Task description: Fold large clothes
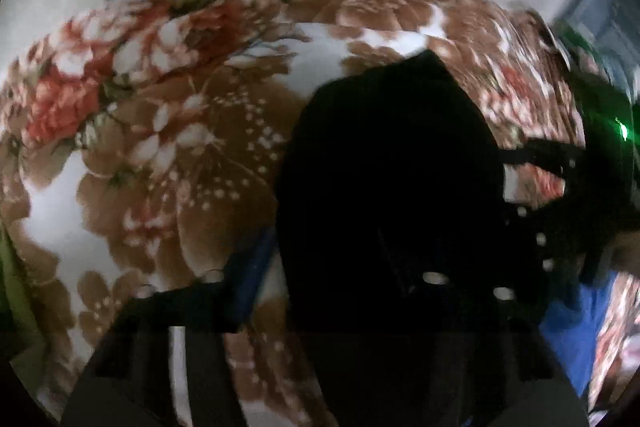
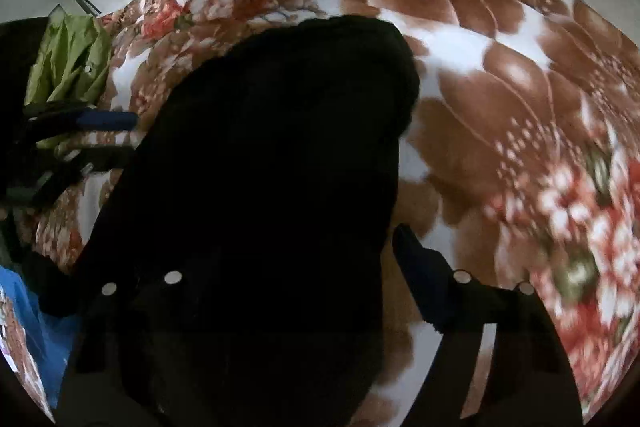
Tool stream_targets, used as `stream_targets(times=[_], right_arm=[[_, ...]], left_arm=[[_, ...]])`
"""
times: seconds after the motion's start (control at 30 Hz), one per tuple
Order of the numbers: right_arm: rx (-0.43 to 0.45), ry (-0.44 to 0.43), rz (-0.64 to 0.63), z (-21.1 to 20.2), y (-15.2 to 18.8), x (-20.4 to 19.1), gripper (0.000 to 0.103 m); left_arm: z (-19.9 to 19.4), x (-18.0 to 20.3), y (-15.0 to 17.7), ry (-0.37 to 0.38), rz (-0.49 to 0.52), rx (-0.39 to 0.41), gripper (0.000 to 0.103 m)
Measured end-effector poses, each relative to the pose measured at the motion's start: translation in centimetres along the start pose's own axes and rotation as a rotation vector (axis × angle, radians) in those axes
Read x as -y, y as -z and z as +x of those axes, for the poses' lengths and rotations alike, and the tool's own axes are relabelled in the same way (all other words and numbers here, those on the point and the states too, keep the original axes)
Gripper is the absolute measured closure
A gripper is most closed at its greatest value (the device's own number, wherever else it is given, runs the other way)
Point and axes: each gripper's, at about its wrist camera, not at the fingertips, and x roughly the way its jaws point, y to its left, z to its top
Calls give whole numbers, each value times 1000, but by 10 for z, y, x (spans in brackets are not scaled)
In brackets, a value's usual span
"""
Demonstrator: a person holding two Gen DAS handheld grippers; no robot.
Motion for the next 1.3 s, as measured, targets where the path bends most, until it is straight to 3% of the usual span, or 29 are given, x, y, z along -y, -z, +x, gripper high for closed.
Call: stream_targets(times=[0.1, 0.17, 0.23, 0.3, 0.33, 0.37, 0.4, 0.43, 0.5, 0.73, 0.9, 1.03, 1.3], right_arm=[[11, -51, 32, 3, -6, 12, 27], [15, -96, 68, 5, -7, 21, 31], [-4, -117, 73, 13, -7, 24, 45], [-7, -99, 26, 18, -7, 16, 61], [-5, -89, 6, 19, -8, 12, 70], [-1, -88, -7, 20, -8, 8, 74], [2, -82, -23, 20, -8, 4, 82], [3, -70, -41, 21, -8, 1, 87], [8, -56, -69, 18, -7, -4, 91], [73, 5, -127, -21, -7, -15, 92], [208, 73, -244, -95, 5, -50, 92], [301, 97, -309, -149, 32, -76, 92], [360, 129, -347, -194, 109, -115, 91]], left_arm=[[7, -8, -9, 58, -46, 10, 33], [15, -11, -13, 104, -69, -4, 33], [26, -9, -13, 119, -63, -33, 34], [36, -2, -12, 121, -24, -62, 64], [40, 3, -11, 116, 1, -74, 70], [42, 6, -9, 107, 16, -79, 83], [44, 8, -8, 98, 31, -85, 91], [44, 9, -7, 91, 42, -83, 92], [38, 10, -7, 88, 54, -62, 97], [-19, 28, -10, 91, 120, 20, 99], [-92, 62, -1, 85, 198, 104, 99], [-139, 84, 24, 93, 223, 153, 99], [-193, 134, 109, 67, 293, 177, 99]])
